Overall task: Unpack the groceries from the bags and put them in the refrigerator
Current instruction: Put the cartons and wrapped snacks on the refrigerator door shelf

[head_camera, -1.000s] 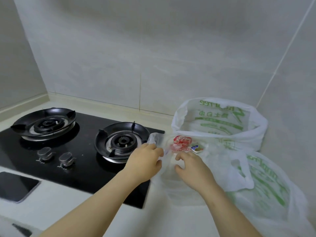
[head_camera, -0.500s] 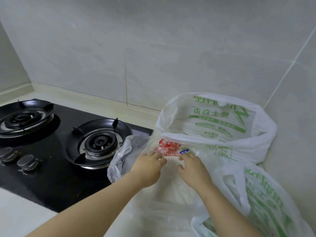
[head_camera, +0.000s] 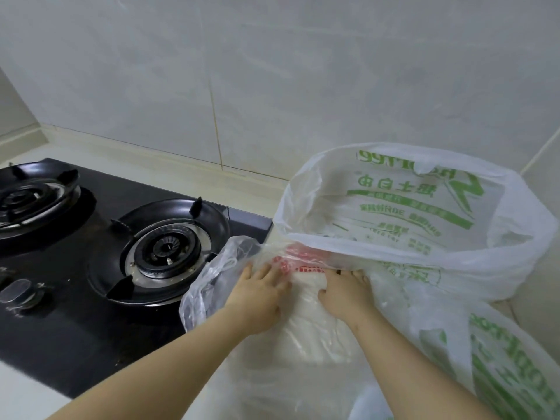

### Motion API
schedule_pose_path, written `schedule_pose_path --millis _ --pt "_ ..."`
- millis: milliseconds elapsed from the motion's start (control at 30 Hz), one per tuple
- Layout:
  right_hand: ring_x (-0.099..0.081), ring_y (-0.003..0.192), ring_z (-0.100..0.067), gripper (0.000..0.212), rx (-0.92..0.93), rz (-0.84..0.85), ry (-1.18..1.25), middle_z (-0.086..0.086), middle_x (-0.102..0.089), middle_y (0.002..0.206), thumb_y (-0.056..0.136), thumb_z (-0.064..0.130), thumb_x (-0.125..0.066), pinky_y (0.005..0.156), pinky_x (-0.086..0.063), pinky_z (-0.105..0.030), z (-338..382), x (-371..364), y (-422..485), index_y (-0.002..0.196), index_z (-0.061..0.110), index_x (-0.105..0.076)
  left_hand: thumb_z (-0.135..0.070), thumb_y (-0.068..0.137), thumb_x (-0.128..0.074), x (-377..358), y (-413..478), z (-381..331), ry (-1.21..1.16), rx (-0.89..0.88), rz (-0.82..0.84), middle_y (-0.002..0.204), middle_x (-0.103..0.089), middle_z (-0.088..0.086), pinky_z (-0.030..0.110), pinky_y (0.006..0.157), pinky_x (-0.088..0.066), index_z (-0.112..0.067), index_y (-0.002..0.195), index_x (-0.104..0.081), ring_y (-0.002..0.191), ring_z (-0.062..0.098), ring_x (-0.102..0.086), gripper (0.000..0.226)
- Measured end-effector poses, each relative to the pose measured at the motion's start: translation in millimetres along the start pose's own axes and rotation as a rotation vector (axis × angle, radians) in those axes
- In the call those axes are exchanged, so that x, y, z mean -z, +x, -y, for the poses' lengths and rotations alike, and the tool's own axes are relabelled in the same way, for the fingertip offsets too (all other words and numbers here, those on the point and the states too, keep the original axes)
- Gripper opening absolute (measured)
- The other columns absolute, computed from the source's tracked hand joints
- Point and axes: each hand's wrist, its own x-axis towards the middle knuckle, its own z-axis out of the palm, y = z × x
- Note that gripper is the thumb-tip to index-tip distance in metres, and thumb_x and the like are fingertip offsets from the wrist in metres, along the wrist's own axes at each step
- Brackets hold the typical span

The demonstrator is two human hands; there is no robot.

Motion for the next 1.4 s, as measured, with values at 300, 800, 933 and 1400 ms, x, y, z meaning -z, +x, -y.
schedule_pose_path --millis 300,800,933,1400 --pt "-0.046 0.12 -0.027 0.038 0.247 -0.007 0.029 -0.006 -0.052 0.129 0.091 0.027 -0.045 0.098 -0.037 -0.033 18 -1 -19 0.127 0.019 -0.051 -0.008 0.092 -0.039 9 -11 13 -0.216 0.011 -0.197 0.148 -0.031 -0.004 0.03 0.11 -0.019 -0.024 0.14 -0.039 0.139 0.014 -0.023 0.051" --pt "-0.035 0.131 -0.024 0.047 0.369 0.238 0.031 -0.003 -0.034 0.146 0.095 0.029 -0.046 0.106 -0.033 -0.033 34 3 -54 0.141 0.023 -0.037 -0.02 0.087 -0.06 12 -43 52 0.026 0.167 -0.058 0.153 -0.018 -0.001 0.04 0.114 -0.018 -0.026 0.142 -0.032 0.146 0.02 0.0 0.063" --pt "-0.022 0.14 -0.028 0.049 0.354 0.199 0.009 -0.005 -0.02 0.153 0.095 0.029 -0.045 0.11 -0.026 -0.033 35 -5 -50 0.143 0.026 -0.034 -0.04 0.095 -0.044 11 -38 27 0.057 0.023 -0.017 0.158 -0.001 0.004 0.05 0.115 0.0 -0.035 0.146 -0.021 0.145 0.029 0.009 0.056" --pt "-0.019 0.141 -0.027 0.054 0.31 0.245 0.003 -0.009 -0.02 0.154 0.094 0.025 -0.045 0.113 -0.025 -0.033 37 -13 -45 0.145 0.028 -0.028 -0.023 0.098 -0.041 31 -30 45 0.187 0.215 -0.116 0.157 -0.005 0.007 0.048 0.116 -0.005 -0.012 0.148 -0.012 0.145 0.027 0.005 0.059"
